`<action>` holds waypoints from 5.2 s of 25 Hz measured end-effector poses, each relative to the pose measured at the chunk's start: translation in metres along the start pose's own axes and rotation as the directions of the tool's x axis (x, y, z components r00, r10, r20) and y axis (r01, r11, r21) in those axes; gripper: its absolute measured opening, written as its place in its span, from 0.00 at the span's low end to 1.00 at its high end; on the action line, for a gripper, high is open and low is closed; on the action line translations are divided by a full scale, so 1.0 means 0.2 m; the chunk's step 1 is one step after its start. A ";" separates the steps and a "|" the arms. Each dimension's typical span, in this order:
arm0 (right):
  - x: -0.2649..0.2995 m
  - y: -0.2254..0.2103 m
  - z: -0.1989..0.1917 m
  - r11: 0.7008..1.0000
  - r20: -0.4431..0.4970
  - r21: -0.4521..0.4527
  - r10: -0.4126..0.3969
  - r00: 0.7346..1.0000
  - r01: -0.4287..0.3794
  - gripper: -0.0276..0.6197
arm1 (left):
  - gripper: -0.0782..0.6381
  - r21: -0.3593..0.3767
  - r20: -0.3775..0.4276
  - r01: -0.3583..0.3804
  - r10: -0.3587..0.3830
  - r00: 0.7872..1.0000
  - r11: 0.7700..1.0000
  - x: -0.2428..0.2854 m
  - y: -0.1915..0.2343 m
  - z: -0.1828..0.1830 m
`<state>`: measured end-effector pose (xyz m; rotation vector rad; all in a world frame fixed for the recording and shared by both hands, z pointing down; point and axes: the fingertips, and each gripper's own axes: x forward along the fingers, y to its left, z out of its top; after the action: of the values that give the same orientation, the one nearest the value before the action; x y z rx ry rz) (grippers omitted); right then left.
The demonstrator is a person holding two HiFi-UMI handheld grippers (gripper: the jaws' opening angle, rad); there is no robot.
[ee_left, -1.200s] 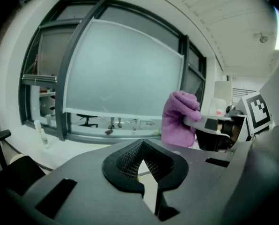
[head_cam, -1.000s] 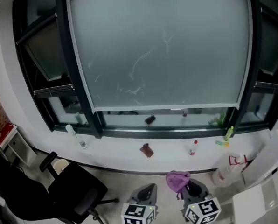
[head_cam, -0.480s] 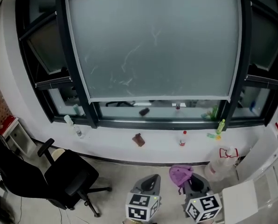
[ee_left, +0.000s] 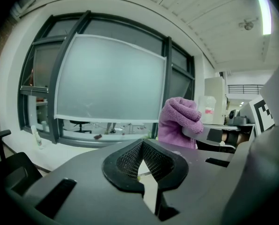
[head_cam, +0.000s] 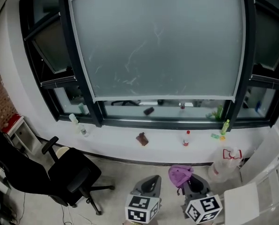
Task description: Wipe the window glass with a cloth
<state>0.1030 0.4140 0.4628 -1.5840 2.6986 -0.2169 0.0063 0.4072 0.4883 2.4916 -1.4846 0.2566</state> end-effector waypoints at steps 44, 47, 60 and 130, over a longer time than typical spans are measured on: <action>1.88 -0.54 0.34 0.993 0.023 -0.042 -0.112 0.993 0.113 0.12 | 0.12 0.054 0.013 0.071 -0.072 0.997 0.996 1.44 1.32 0.66; 1.97 -0.56 0.35 0.992 0.027 -0.048 -0.120 0.992 0.121 0.12 | 0.12 0.051 0.018 0.083 -0.084 0.996 0.995 1.51 1.36 0.70; 2.20 -0.76 0.51 0.980 0.071 -0.080 -0.176 0.982 0.182 0.12 | 0.12 0.063 0.022 0.136 -0.137 0.990 0.989 1.81 1.41 0.88; 3.95 -1.54 2.51 0.909 0.344 -0.413 0.106 0.933 0.049 0.12 | 0.12 0.064 0.072 -0.075 0.070 0.995 0.995 3.26 1.85 1.73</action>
<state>0.0201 -0.4797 0.0541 -1.4749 2.5756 0.6336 -0.0009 -0.4090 0.3679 2.5257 -1.6215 0.2379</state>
